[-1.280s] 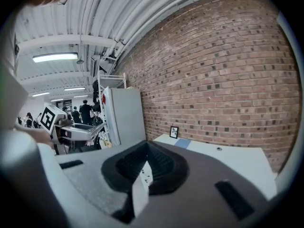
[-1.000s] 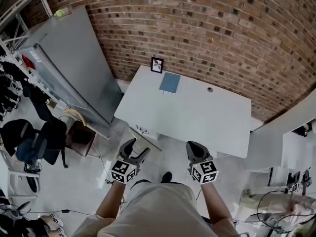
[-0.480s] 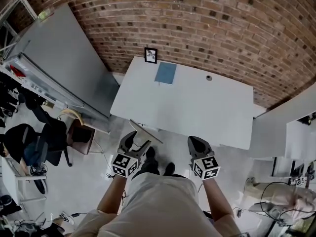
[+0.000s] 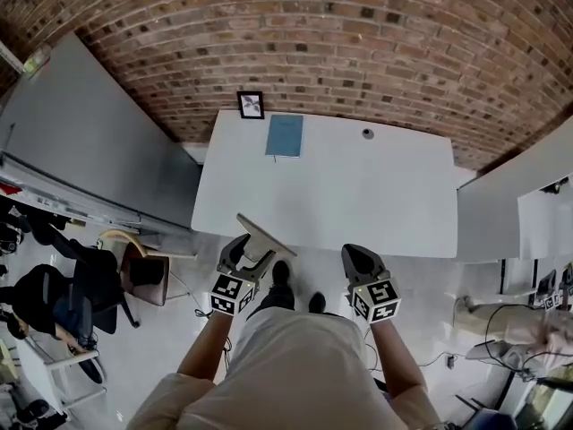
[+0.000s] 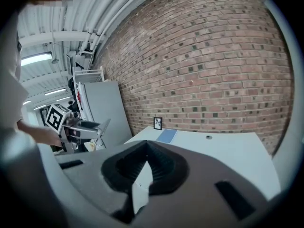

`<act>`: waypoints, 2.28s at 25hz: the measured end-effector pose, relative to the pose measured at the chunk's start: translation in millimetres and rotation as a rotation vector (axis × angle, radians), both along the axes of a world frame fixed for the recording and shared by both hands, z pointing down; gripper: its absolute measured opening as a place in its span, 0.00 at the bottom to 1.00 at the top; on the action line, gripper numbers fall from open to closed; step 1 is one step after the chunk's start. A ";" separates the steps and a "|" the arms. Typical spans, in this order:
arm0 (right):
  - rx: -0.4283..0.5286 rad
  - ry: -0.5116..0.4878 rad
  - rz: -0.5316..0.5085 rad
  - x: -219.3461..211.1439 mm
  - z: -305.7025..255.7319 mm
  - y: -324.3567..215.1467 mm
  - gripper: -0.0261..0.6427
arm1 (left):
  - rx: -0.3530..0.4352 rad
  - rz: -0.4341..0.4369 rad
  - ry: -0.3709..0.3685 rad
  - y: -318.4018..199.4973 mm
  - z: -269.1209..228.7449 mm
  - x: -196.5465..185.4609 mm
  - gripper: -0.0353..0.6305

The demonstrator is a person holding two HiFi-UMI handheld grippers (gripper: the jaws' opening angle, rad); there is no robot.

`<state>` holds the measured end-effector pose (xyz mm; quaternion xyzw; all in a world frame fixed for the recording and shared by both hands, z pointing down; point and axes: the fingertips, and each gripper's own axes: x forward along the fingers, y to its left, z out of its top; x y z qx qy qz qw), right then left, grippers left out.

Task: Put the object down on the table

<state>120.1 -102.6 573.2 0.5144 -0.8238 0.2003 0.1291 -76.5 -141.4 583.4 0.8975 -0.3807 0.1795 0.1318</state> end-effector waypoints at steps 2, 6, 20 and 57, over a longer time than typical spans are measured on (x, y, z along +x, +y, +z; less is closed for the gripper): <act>-0.015 0.007 0.015 -4.2 4.7 -13.4 0.04 | -0.011 0.019 -0.008 -22.1 8.1 -2.2 0.47; -0.059 0.015 0.045 -15.2 19.8 -33.3 0.04 | -0.043 0.065 -0.032 -61.3 31.9 -5.1 0.47; -0.195 0.028 0.135 -43.2 72.1 -95.3 0.04 | -0.192 0.185 -0.136 -172.6 153.9 -8.5 0.47; -0.377 -0.046 0.207 -35.9 147.1 -140.8 0.04 | -0.347 0.200 -0.407 -268.9 364.7 24.2 0.48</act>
